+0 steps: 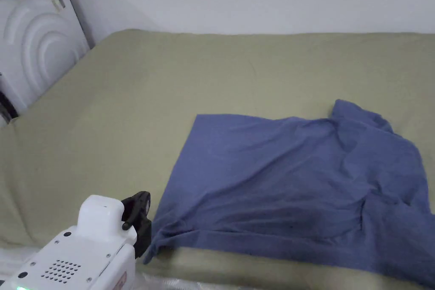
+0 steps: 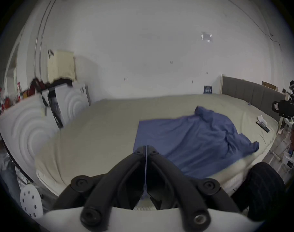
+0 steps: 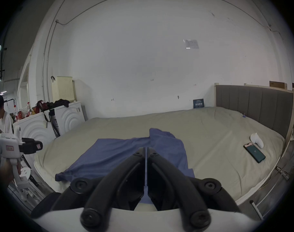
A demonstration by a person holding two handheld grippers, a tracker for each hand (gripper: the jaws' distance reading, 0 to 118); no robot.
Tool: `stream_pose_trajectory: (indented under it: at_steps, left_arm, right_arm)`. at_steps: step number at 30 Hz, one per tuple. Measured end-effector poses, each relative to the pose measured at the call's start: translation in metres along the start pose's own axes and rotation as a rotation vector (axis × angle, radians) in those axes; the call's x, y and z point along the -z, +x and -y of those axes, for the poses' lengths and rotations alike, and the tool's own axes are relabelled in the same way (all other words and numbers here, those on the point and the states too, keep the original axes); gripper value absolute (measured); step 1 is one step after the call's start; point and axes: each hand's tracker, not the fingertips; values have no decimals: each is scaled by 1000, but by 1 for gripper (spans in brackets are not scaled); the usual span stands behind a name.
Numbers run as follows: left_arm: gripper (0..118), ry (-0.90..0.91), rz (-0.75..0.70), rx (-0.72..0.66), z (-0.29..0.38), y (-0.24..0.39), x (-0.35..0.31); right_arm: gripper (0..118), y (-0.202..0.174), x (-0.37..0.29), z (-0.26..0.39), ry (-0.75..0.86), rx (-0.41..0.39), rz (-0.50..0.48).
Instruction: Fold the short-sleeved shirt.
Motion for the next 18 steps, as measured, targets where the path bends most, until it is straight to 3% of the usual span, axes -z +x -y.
stream_pose_trajectory:
  at_steps: [1, 2, 3, 4, 5, 12, 14, 15, 18]
  left_arm:
    - [3, -67, 60, -22, 8, -12, 8]
    - [19, -136, 111, -55, 16, -22, 17]
    - [60, -203, 133, -74, 26, -29, 27]
    - [84, -239, 116, -73, 34, -31, 36]
    - [91, -233, 102, -52, 42, -32, 42]
    - [91, -365, 158, 28, 67, -19, 80]
    - [84, -413, 123, 31, 70, -19, 92]
    - [71, -430, 116, 20, 69, -18, 93]
    - [9, -412, 83, -53, 66, -20, 94]
  right_arm:
    - [4, 0, 0, 3, -10, 1, -4]
    - [4, 0, -1, 6, -30, 1, -10]
    - [4, 0, 0, 9, -50, -1, -17]
    - [4, 0, 0, 12, -57, -3, -18]
    - [4, -1, 1, 14, -66, -6, -16]
    - [4, 3, 13, 16, -123, -1, 5]
    - [5, 7, 16, 16, -145, -1, 19]
    - [5, 9, 18, 16, -163, 1, 24]
    - [5, 17, 20, 19, -196, -3, 49]
